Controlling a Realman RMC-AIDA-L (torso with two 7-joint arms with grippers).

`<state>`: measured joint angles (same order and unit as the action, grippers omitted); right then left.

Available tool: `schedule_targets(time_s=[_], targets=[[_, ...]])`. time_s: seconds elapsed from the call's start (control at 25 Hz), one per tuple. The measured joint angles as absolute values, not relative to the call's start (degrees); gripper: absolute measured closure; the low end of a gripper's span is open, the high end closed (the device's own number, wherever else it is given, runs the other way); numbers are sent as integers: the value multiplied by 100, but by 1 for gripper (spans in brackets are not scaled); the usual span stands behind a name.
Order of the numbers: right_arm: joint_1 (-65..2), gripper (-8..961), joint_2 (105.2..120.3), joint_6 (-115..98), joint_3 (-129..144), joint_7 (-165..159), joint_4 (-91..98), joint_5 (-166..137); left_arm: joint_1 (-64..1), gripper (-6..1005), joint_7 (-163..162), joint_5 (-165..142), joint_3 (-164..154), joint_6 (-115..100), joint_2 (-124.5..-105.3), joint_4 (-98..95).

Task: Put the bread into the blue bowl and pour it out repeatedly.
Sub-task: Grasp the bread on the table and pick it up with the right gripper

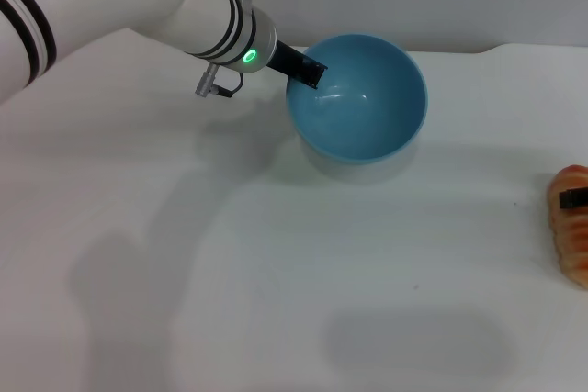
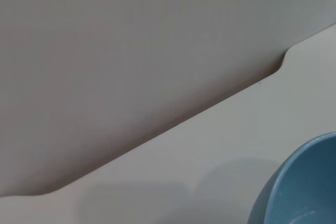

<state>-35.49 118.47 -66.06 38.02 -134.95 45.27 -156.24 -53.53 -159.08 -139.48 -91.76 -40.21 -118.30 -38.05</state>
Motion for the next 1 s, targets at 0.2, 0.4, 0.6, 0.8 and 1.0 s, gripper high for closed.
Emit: schedule_targets(time_s=[0.2, 0.4, 0.6, 0.8, 1.0], targets=[[-3596, 299, 11847, -6676, 3864, -13609, 4537, -15673, -5344, 999, -15908, -13948, -9171, -3990, -11830, -3795], [-3602, 301, 11843, -6811, 4020, -13564, 4550, -15749, -5337, 1000, -15908, -13948, -9168, -3974, -11831, -3786], [-3604, 420, 11839, -6823, 4046, -13582, 4512, -15871, -5325, 1000, -15908, -13948, -9166, -3971, -11830, -3786], [-3508, 525, 11872, -6916, 4052, -13632, 4842, -15837, -5325, 1000, -15903, -13948, -9167, -3971, -11822, -3788], [-3565, 562, 11875, -6911, 4074, -13597, 4988, -15642, -5326, 1000, -15893, -13949, -9166, -3967, -11821, -3788]])
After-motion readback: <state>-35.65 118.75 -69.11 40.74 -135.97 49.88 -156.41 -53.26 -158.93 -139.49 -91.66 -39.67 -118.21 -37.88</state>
